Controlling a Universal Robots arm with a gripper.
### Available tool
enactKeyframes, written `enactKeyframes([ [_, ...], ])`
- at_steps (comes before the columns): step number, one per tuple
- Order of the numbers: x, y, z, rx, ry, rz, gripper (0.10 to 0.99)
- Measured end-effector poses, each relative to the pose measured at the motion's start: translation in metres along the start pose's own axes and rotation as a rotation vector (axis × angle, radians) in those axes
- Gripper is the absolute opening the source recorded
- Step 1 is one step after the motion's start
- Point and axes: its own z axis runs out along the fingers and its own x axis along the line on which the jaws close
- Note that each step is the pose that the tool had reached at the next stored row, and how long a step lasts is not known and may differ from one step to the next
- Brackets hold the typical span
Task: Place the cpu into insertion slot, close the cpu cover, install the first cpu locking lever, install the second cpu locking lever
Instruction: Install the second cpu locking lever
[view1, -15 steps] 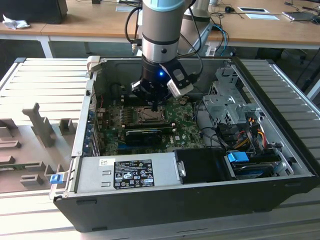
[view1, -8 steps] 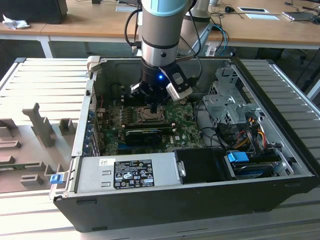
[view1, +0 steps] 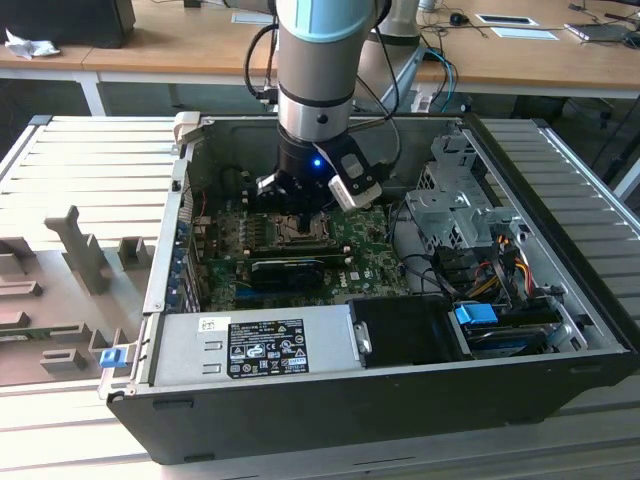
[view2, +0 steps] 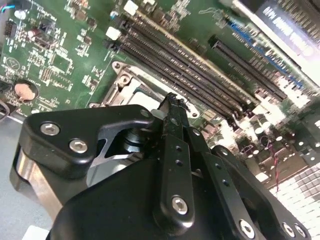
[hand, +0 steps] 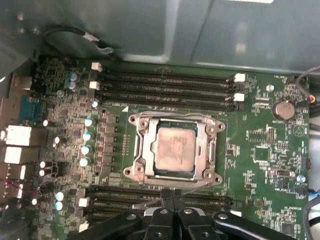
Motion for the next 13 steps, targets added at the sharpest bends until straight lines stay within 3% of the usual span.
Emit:
enactKeyframes([
  [2,0.0115,-0.0014,0.0011,-0.001,-0.0002,0.000,0.106],
  [3,0.0136,-0.0015,0.0032,-0.002,-0.0002,0.000,0.106],
  [10,0.0196,-0.0027,0.0185,-0.008,0.0001,-0.006,0.106],
  [11,0.0202,-0.0029,0.0195,-0.011,0.0000,-0.007,0.106],
  [13,0.0221,-0.0053,0.0203,-0.032,-0.0019,-0.007,0.106],
])
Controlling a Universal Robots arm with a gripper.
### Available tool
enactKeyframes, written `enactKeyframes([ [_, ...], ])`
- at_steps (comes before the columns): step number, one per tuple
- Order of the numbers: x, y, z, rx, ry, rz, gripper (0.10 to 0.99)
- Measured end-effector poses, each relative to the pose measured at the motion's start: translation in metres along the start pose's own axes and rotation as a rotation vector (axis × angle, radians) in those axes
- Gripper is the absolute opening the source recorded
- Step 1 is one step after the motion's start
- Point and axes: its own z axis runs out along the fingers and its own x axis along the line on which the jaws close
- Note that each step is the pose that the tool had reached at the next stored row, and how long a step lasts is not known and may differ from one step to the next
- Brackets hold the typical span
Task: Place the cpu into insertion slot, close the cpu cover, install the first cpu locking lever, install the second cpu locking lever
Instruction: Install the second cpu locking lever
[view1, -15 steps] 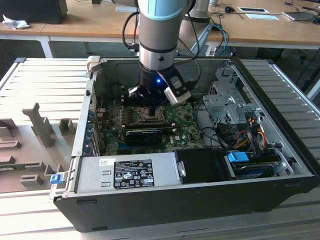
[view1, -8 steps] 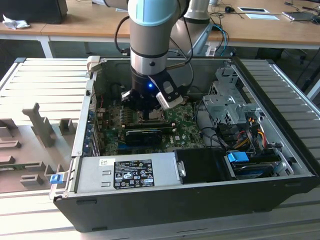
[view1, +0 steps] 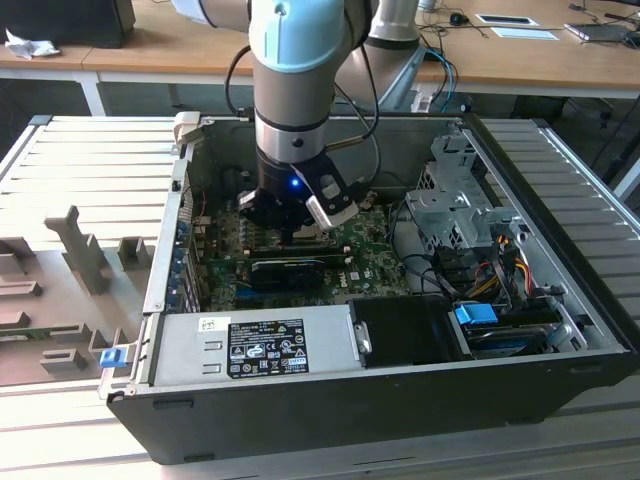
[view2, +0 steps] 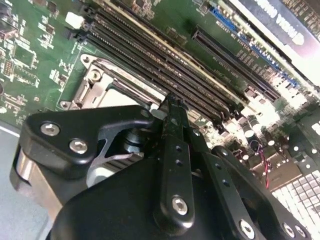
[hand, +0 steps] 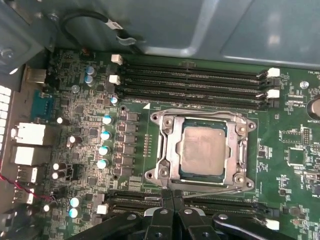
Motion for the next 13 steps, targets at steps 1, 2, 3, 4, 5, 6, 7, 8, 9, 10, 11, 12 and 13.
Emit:
enactKeyframes([
  [1,0.0002,-0.0004,0.0004,-0.006,-0.0006,0.000,0.106],
  [2,0.0013,-0.0014,0.0009,-0.017,-0.0015,0.000,0.106],
  [3,0.0025,-0.0025,0.0010,-0.021,-0.0019,0.000,0.106],
  [4,0.0040,-0.0028,0.0010,-0.024,-0.0021,0.000,0.106],
  [5,0.0060,-0.0032,0.0009,-0.027,-0.0024,0.000,0.106],
  [6,0.0068,-0.0040,0.0010,-0.029,-0.0026,0.000,0.106],
  [7,0.0075,-0.0049,0.0011,-0.031,-0.0028,0.000,0.106],
  [8,0.0091,-0.0057,0.0013,-0.035,-0.0031,0.000,0.106],
  [9,0.0106,-0.0061,0.0015,-0.040,-0.0036,0.000,0.106],
  [10,0.0126,-0.0064,0.0018,-0.046,-0.0042,0.000,0.106],
  [11,0.0130,-0.0069,0.0023,-0.049,-0.0045,0.000,0.106],
  [12,0.0132,-0.0078,0.0030,-0.056,-0.0051,0.000,0.106],
  [13,0.0133,-0.0083,0.0037,-0.062,-0.0057,0.000,0.106],
])
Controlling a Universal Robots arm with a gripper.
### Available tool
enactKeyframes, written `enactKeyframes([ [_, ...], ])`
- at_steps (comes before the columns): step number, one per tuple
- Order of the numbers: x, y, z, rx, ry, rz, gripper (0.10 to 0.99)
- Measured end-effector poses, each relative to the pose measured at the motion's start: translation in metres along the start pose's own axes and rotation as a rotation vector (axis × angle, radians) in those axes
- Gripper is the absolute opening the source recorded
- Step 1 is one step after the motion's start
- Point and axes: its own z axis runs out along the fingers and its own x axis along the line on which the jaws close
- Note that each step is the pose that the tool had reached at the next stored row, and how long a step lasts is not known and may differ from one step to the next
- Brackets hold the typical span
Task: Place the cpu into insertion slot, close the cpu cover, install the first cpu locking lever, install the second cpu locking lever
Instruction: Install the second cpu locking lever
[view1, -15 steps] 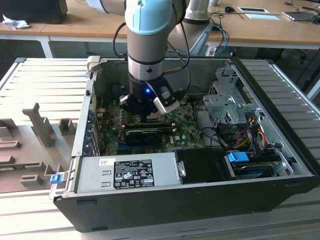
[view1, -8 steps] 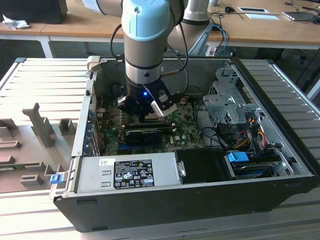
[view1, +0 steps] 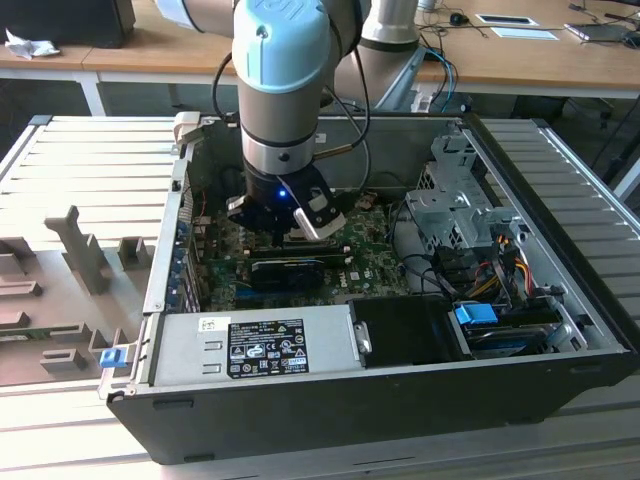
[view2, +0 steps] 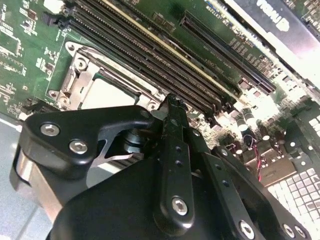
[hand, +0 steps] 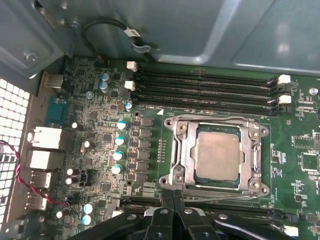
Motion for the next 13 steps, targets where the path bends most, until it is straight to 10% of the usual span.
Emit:
enactKeyframes([
  [9,0.0004,-0.0039,0.0106,-0.036,-0.0031,0.000,0.106],
  [13,0.0025,-0.0056,0.0188,-0.079,-0.0073,0.000,0.106],
])
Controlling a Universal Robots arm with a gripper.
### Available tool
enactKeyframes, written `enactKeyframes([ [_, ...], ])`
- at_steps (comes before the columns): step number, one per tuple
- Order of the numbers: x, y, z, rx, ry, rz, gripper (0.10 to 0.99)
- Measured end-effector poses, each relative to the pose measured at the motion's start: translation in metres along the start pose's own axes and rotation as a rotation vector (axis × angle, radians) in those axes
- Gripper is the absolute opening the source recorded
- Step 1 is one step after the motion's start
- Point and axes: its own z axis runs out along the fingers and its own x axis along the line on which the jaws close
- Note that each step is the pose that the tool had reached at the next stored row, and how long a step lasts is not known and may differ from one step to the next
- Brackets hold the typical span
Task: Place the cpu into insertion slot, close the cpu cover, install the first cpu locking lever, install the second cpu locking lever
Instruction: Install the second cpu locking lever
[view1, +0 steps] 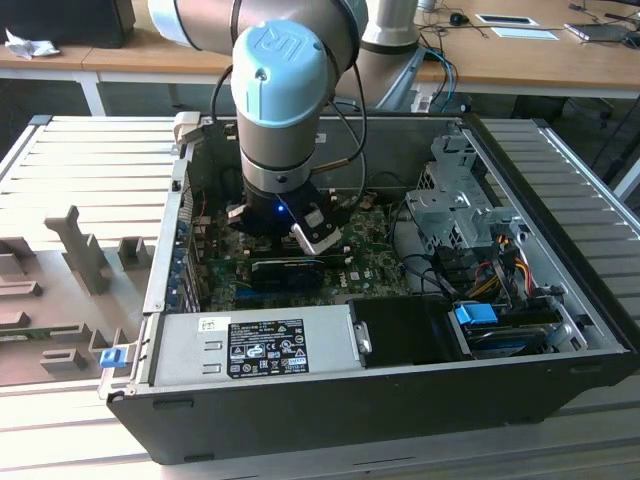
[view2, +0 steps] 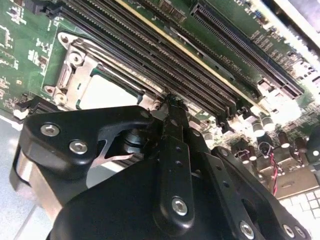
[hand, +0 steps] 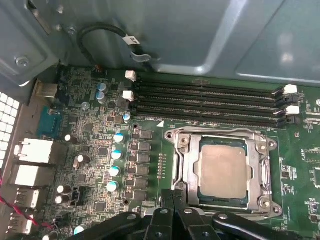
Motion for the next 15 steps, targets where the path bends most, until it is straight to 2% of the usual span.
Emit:
enactKeyframes([
  [2,0.0011,-0.0004,0.0010,-0.002,0.0002,0.000,0.106],
  [4,0.0012,0.0003,-0.0016,-0.003,-0.0001,0.000,0.106],
  [6,0.0011,0.0034,-0.0120,-0.003,0.0000,0.000,0.106],
  [12,0.0006,0.0097,-0.0320,-0.002,0.0011,0.000,0.106],
  [15,0.0006,0.0100,-0.0331,-0.002,0.0011,0.000,0.106],
])
